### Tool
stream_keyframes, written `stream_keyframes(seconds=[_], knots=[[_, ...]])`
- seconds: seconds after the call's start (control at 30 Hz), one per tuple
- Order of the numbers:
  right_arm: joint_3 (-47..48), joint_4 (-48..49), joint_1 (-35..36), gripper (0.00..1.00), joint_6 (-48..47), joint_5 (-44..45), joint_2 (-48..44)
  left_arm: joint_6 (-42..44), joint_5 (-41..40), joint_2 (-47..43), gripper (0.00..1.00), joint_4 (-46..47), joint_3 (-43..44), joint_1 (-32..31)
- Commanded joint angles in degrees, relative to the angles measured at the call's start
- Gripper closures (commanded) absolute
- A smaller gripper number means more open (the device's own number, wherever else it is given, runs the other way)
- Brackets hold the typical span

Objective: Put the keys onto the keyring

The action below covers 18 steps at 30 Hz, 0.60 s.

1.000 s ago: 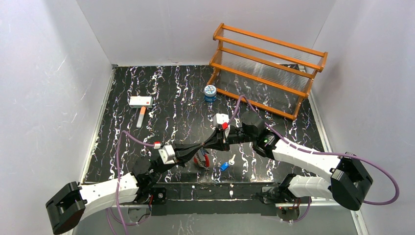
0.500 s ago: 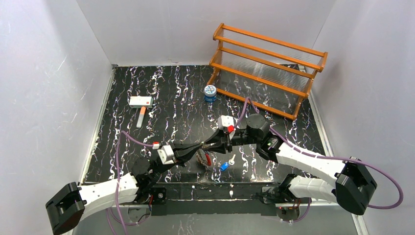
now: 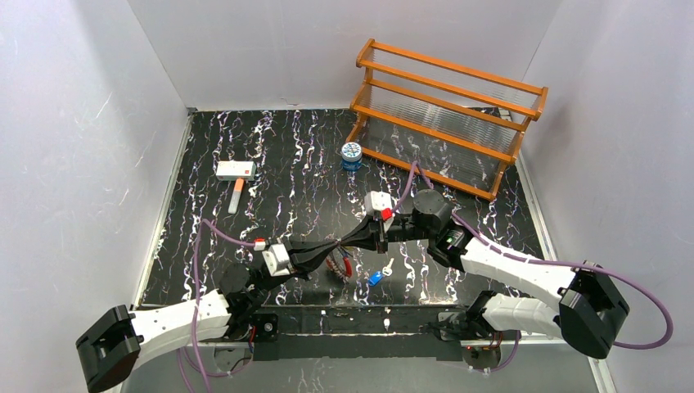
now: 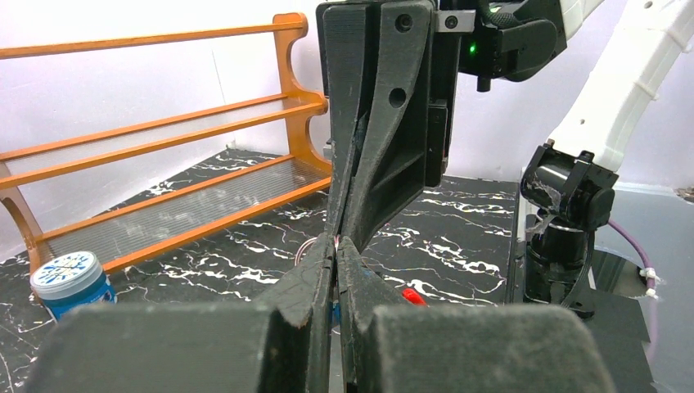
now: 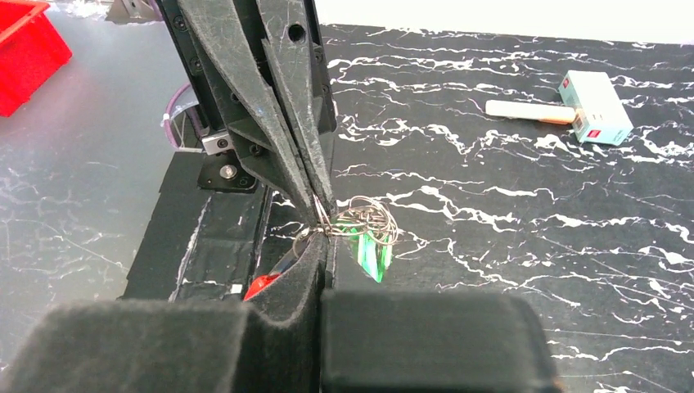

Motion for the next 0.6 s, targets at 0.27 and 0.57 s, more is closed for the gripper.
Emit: stream_keyframes(seconds=[0.27, 0.57], knots=[[-0.3, -6.2, 0.7, 0.63, -7.6, 1.4, -5.7, 0.3, -2.8, -0.2, 1.0, 1.0, -7.4, -0.1], [-2.4, -7.1, 0.6, 0.55, -12.2, 2.5, -10.1, 2.0, -0.6, -0.9, 1.0, -1.5, -7.2, -0.1]])
